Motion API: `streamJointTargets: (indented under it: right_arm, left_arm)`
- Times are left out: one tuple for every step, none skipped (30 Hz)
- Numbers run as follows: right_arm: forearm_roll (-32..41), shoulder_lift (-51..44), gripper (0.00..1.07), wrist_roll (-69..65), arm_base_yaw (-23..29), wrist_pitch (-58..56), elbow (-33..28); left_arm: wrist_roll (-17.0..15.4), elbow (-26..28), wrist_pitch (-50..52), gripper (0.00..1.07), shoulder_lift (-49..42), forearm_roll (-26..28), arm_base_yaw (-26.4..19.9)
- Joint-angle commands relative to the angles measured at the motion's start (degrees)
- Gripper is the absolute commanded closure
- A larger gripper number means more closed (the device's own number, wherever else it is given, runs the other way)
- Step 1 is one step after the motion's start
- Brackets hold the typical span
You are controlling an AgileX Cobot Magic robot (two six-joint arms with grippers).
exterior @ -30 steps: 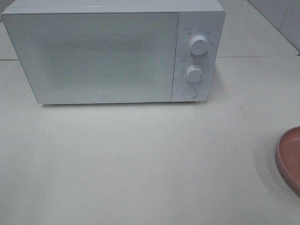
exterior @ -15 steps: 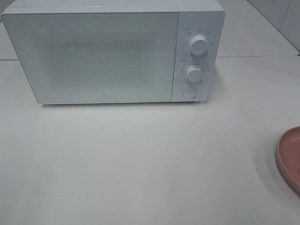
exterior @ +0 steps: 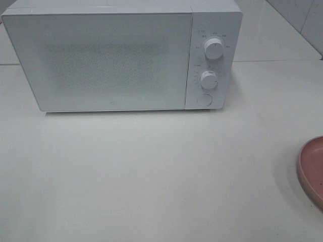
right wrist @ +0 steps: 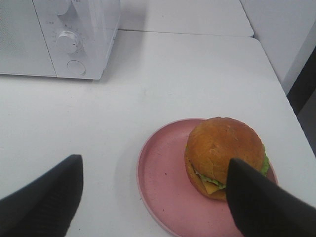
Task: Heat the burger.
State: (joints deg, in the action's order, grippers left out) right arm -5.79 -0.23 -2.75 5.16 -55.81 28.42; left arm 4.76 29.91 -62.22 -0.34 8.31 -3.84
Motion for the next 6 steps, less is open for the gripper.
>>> streamJointTargets:
  right_arm:
    - [0.23,-1.43,0.33,0.57,-0.34,0.80,-0.11]
    - [0.23,-1.43,0.33,0.57,-0.34,0.80,-0.11]
    - [0.23,-1.43,0.33,0.57,-0.34,0.80,-0.11]
    - [0.23,-1.43,0.33,0.57,-0.34,0.80,-0.11]
    - [0.23,-1.43,0.33,0.57,-0.34,0.80,-0.11]
    - [0.23,-1.43,0.33,0.57,-0.34,0.80,-0.11]
  left_arm:
    - [-0.17,-0.17,0.69,0.07,-1.20,0.52,-0.06]
    - [-0.17,-0.17,0.69,0.07,-1.20,0.52,-0.06]
    - [-0.17,-0.17,0.69,0.07,-1.20,0.52,-0.06]
    - [-0.17,-0.17,0.69,0.07,-1.20,0.52,-0.06]
    - [-0.17,-0.17,0.69,0.07,-1.20,0.52,-0.06]
    - [-0.17,-0.17,0.69,0.07,-1.20,0.52,-0.06]
